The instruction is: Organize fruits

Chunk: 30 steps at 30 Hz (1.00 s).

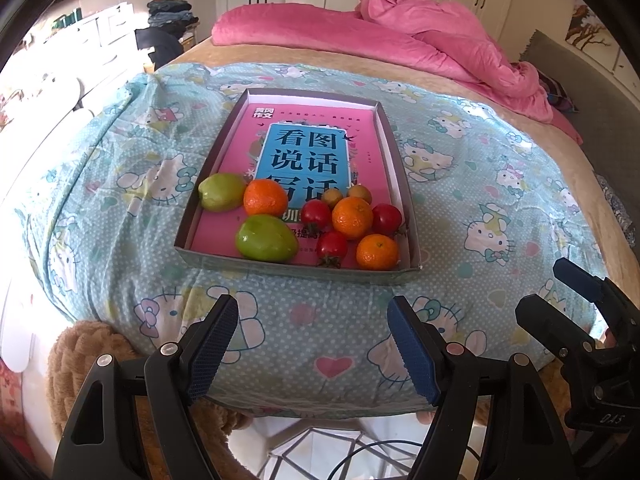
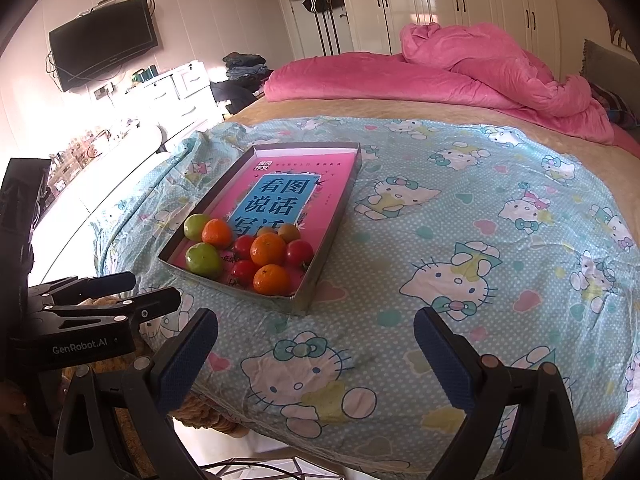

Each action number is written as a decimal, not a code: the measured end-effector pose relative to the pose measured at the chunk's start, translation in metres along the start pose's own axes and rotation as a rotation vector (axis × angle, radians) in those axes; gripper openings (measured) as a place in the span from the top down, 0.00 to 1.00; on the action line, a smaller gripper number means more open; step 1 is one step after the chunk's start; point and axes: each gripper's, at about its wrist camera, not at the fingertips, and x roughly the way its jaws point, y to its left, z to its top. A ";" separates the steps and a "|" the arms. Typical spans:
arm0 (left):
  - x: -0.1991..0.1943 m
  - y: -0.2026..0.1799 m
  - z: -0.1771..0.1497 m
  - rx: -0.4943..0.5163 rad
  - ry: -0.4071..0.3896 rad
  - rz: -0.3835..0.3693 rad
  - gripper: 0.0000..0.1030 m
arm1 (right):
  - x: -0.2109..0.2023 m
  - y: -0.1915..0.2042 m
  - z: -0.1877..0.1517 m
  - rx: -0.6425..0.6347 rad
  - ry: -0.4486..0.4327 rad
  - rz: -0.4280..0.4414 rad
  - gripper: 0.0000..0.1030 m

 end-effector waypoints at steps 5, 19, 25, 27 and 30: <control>0.000 0.001 0.001 0.002 -0.002 0.003 0.24 | 0.001 0.000 0.000 0.000 0.001 0.000 0.04; 0.000 -0.003 0.001 0.022 -0.011 0.028 0.24 | 0.004 -0.001 0.000 0.002 0.005 -0.008 0.04; -0.002 -0.004 0.002 0.032 -0.022 0.026 0.24 | 0.004 -0.005 0.001 0.015 0.004 -0.007 0.04; -0.001 -0.002 0.003 0.025 -0.017 0.012 0.24 | 0.004 -0.006 0.001 0.018 0.004 -0.012 0.04; 0.002 0.004 0.005 0.004 -0.008 0.003 0.24 | 0.006 -0.012 0.002 0.035 0.006 -0.018 0.04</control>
